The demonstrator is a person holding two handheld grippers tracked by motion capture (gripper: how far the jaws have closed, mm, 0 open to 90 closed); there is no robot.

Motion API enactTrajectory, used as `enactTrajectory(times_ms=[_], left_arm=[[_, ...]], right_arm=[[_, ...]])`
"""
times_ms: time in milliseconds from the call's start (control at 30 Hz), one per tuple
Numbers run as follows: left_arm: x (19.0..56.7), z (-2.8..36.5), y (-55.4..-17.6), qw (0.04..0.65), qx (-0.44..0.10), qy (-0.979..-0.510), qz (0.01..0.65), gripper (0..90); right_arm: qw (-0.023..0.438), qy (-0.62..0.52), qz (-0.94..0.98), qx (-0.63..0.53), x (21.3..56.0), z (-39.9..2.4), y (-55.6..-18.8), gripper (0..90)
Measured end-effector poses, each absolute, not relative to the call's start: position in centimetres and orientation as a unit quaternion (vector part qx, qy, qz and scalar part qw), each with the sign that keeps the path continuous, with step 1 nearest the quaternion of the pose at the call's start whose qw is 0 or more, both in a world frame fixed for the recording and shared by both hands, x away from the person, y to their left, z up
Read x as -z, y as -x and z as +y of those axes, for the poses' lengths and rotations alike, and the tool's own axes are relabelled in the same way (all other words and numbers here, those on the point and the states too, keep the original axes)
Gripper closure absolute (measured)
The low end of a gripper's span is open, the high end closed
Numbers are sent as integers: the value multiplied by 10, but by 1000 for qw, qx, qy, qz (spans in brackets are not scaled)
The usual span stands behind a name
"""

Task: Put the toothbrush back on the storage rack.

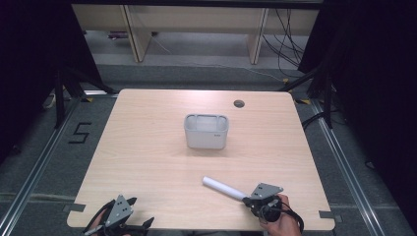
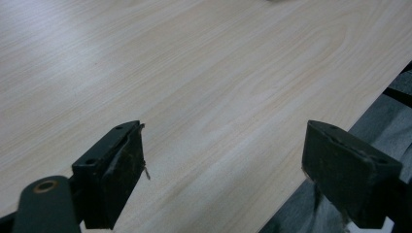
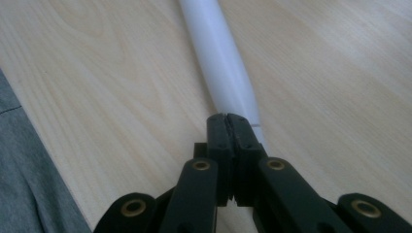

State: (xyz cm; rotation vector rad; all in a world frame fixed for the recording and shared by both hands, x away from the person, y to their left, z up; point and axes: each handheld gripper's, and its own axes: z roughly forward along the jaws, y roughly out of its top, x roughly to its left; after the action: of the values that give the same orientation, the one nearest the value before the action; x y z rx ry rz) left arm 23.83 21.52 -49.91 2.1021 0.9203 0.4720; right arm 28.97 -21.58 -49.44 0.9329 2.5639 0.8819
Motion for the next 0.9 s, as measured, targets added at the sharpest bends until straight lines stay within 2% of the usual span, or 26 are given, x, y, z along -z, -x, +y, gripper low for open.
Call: enactTrajectory(times_ms=[167,900], left_arm=[[499,215,-238,389,-186,-827,361,148],[500,213,-238,393,-184,-823,366,147]], right_arm=[[156,-332,877,-311,495,-220,-296,891],[174,-342,873,-300,494,-217,-319,890]])
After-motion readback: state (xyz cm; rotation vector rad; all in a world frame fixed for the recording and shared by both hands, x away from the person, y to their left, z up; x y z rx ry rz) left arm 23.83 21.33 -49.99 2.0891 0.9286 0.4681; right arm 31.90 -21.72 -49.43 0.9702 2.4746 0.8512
